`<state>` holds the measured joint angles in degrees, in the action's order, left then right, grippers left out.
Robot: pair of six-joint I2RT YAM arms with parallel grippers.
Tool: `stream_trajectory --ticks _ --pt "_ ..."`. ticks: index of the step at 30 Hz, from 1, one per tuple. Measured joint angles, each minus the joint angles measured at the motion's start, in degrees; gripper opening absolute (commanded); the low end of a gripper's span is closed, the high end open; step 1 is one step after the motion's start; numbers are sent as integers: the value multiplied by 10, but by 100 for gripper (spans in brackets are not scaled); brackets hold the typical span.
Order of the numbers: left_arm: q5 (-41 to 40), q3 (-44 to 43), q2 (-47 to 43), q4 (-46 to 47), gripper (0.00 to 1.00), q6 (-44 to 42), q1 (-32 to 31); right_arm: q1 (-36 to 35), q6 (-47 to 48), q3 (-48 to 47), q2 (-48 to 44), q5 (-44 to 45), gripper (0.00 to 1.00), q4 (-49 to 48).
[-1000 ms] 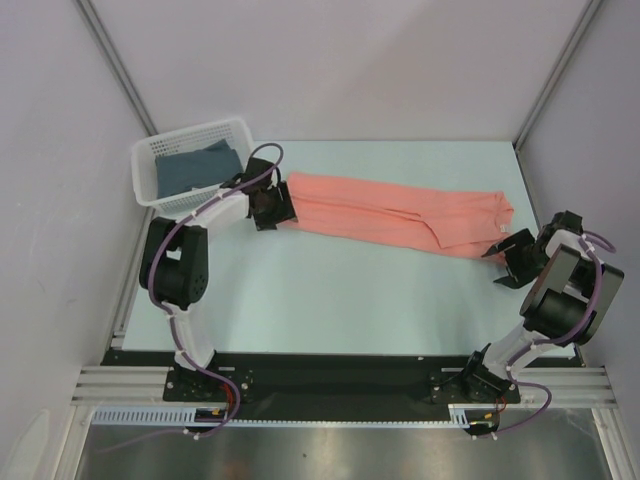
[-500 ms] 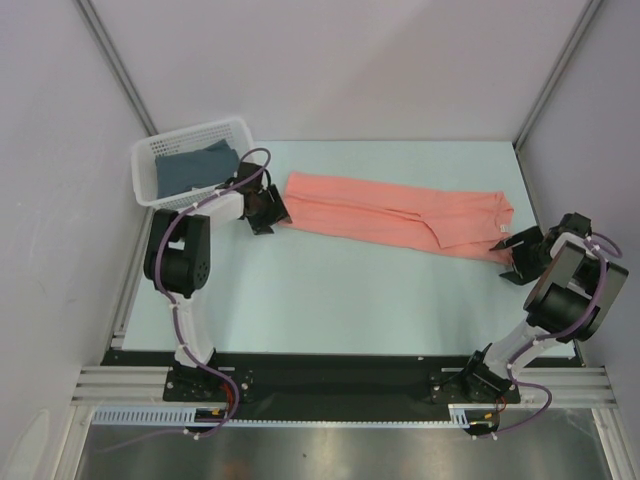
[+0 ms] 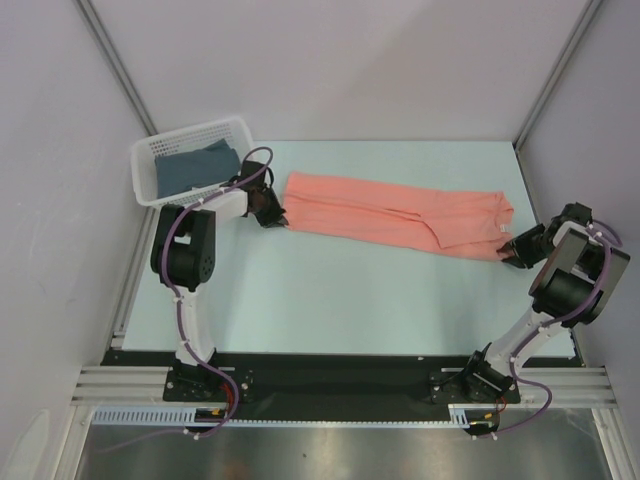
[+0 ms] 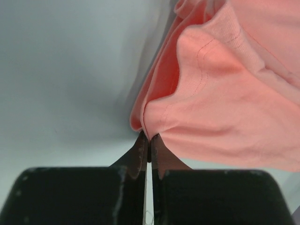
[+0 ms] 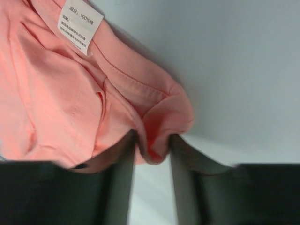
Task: Fold and stack the t-shirts
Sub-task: Fold the tshirt
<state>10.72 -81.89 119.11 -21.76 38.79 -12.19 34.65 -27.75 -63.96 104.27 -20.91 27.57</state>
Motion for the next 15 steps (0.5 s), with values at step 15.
stream_trajectory --ticks 15 --pt "-4 128 -85 39 0 -13 -1 -31 54 -88 29 133 0 91"
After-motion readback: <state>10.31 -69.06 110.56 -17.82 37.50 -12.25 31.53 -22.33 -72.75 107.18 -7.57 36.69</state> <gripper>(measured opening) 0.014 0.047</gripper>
